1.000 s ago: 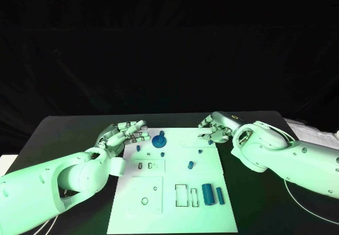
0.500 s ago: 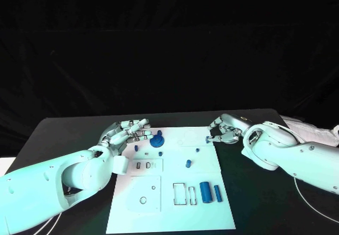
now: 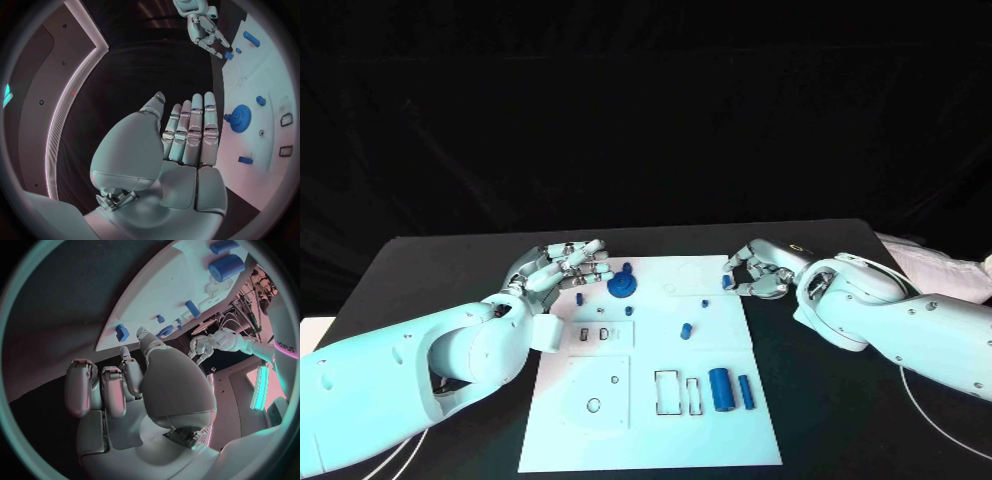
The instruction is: Assemble the parts on the task board
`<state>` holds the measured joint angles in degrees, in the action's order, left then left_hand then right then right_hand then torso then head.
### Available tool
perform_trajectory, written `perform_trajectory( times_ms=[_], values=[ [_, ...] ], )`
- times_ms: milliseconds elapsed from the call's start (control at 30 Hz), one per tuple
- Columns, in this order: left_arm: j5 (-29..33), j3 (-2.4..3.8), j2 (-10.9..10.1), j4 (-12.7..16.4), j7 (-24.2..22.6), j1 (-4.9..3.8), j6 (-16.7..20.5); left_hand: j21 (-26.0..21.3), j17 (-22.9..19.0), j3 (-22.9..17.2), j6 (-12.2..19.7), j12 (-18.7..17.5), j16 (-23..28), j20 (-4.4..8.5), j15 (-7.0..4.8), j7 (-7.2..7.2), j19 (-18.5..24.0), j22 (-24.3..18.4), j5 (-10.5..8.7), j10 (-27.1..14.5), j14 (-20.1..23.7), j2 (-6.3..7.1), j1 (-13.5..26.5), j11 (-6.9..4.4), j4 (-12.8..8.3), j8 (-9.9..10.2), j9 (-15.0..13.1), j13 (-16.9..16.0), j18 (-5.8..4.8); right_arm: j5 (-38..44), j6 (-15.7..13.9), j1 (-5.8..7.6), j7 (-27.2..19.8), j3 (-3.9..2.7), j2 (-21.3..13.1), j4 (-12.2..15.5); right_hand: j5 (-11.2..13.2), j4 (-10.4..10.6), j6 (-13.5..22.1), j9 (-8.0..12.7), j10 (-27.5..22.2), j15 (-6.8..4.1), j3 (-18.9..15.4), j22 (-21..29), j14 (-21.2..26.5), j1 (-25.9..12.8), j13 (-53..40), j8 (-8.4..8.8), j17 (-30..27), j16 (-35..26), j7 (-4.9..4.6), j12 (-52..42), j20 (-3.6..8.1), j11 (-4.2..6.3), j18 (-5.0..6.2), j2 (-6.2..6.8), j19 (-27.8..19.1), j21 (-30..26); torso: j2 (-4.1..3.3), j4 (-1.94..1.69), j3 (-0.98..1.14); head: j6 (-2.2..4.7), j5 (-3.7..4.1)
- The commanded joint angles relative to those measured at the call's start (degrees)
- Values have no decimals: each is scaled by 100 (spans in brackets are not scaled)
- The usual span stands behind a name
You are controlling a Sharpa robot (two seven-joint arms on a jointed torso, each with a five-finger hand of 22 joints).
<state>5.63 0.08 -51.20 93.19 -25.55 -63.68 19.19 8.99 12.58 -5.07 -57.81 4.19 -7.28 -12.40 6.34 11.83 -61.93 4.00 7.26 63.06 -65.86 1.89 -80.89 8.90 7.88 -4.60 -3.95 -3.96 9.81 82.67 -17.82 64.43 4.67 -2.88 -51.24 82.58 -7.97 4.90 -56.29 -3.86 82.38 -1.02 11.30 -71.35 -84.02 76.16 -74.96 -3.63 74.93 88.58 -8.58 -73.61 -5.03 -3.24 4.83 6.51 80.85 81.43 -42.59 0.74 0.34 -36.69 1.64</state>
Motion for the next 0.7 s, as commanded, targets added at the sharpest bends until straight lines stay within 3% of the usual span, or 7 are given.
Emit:
perform_trajectory(
  times_ms=[33, 200, 267, 700],
  values=[
    [-32, 4, 14, 3, -37, -3, -125, -32, 3, 2, 14, -16, 25, 9, -5, 36, 45, -7, -19, -29, 28, -70, 0, 15, -23, 26, 5, 1, 48, 68, 58, -9, -89, -2, 53, -74, 20, -36, 30, -2, 21, 20, 23, -11, -549, 111, -368, -6, 1281, 37, 4, 10, -15, -15, -105, -30, 14, 32, 1, -8, 0, -10, -2],
    [-32, 4, 16, 2, -34, -3, -127, -32, 3, 2, 14, -16, 25, 9, -5, 36, 45, -7, -19, -29, 28, -70, 0, 15, -23, 26, 5, 1, 48, 69, 39, -12, -40, -2, 127, -167, 84, -107, -13, -9, 26, 20, 122, -16, -550, 241, -383, -15, 1287, 40, -2, -2, -16, -15, -105, -144, 13, 35, -1, -9, -1, -18, -15],
    [-32, 4, 18, 2, -31, -3, -129, -32, 3, 2, 14, -16, 25, 9, -5, 36, 45, -7, -19, -29, 28, -70, 0, 15, -23, 26, 5, 1, 48, 72, 39, -13, -7, -2, 147, -193, 230, -158, -32, -9, 27, 23, 216, -24, -551, 320, -390, -13, 1294, 43, -10, -7, -17, -19, -106, -219, 14, 39, -4, -13, 2, -22, -22],
    [-33, 4, 20, -3, -13, -3, -138, -32, 3, 2, 14, -16, 25, 9, -5, 36, 45, -7, -19, -29, 28, -70, 0, 15, -23, 26, 5, 1, 48, 98, 152, -37, 67, -2, 245, -349, 280, -261, -85, -11, 29, 25, 356, -34, -553, 407, -401, -19, 1304, 47, -11, -12, -22, -20, -107, -249, 15, 46, 1, -1, 12, -63, -48]
  ],
)
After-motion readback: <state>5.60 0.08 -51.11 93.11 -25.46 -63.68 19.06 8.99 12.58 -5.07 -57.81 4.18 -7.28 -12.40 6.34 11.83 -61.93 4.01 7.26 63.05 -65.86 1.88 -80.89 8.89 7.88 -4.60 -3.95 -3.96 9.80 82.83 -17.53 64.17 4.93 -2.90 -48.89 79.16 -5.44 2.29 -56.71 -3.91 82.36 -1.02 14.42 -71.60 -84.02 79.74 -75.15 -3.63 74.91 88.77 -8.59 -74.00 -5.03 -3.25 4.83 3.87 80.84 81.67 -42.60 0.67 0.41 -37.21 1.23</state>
